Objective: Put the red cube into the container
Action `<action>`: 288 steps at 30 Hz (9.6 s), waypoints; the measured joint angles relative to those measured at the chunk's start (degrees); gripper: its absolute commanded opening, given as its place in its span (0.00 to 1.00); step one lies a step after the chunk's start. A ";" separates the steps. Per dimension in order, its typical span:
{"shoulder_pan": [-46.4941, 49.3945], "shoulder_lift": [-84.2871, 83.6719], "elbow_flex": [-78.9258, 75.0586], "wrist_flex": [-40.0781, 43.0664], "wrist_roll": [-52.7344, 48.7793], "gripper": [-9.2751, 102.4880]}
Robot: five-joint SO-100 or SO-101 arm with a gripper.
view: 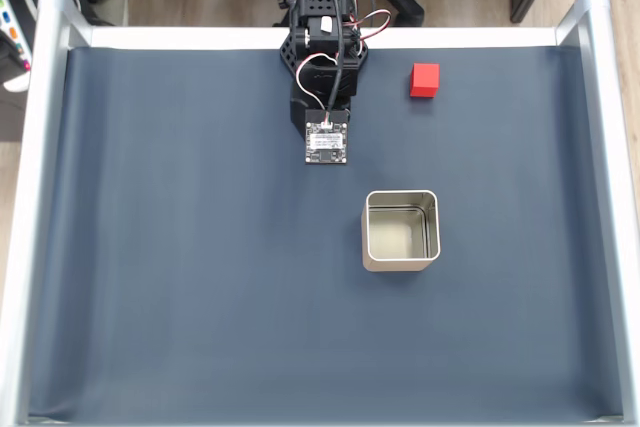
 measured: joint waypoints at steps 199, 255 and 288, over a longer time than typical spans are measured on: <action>-20.74 -81.65 -85.17 -0.97 -6.06 0.08; -19.86 -81.12 -70.75 -15.12 0.09 0.30; 0.97 -38.06 -35.60 -26.72 -4.31 0.08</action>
